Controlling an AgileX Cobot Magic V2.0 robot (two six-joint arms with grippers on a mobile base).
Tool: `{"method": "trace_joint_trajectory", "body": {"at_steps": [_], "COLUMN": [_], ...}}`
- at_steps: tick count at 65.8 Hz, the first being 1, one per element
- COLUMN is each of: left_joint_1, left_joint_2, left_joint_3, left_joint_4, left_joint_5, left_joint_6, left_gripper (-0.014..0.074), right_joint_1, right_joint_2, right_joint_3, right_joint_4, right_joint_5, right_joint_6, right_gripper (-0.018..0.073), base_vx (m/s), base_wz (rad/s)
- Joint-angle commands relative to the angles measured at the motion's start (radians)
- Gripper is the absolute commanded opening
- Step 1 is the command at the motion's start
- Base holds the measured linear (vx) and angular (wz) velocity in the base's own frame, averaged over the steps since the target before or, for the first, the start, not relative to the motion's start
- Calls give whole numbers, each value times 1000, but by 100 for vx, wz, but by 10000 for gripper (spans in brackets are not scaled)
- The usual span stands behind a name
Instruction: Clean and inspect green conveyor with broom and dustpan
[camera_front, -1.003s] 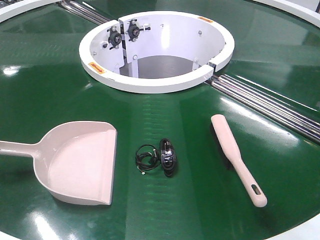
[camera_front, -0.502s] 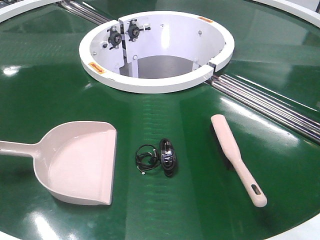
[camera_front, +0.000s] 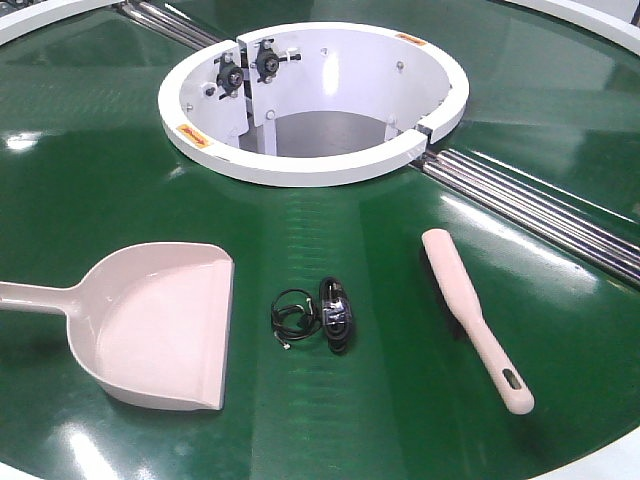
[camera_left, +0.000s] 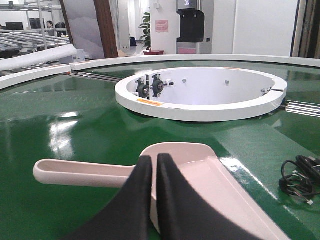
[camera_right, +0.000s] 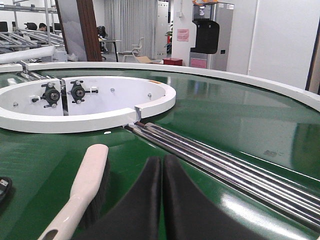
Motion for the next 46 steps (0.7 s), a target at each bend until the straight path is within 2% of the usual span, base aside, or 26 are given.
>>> {"method": "trace_joint_trajectory", "body": {"at_steps": [1, 9, 14, 25, 39, 46], "left_joint_1": [-5, -5, -5, -5, -5, -5], "left_joint_2": [-14, -14, -13, 67, 346, 477], "left_joint_3": [9, -6, -51, -242, -510, -549], "left_joint_4": [-2, -9, -18, -17, -4, -16], "left_joint_5": [-78, -179, -170, -15, 330, 412], "left_joint_6": [-3, -4, -5, -5, -4, -5], "left_gripper": [-6, -6, -6, -6, -6, -6], "right_joint_1": [-6, -6, -6, -6, -6, -6], "right_joint_2": [-11, -11, -11, -11, -11, -11], "right_joint_3": [3, 3, 3, 3, 3, 3], "right_joint_4": [-6, -6, -6, -6, -6, -6], "right_joint_5": [-69, -69, -69, -69, -69, -69], "right_joint_6": [0, 0, 0, 0, 0, -1], "right_gripper": [-9, -9, -9, -9, -9, -9], "base_vx": [0, 0, 0, 0, 0, 0], "base_wz": [0, 0, 0, 0, 0, 0]}}
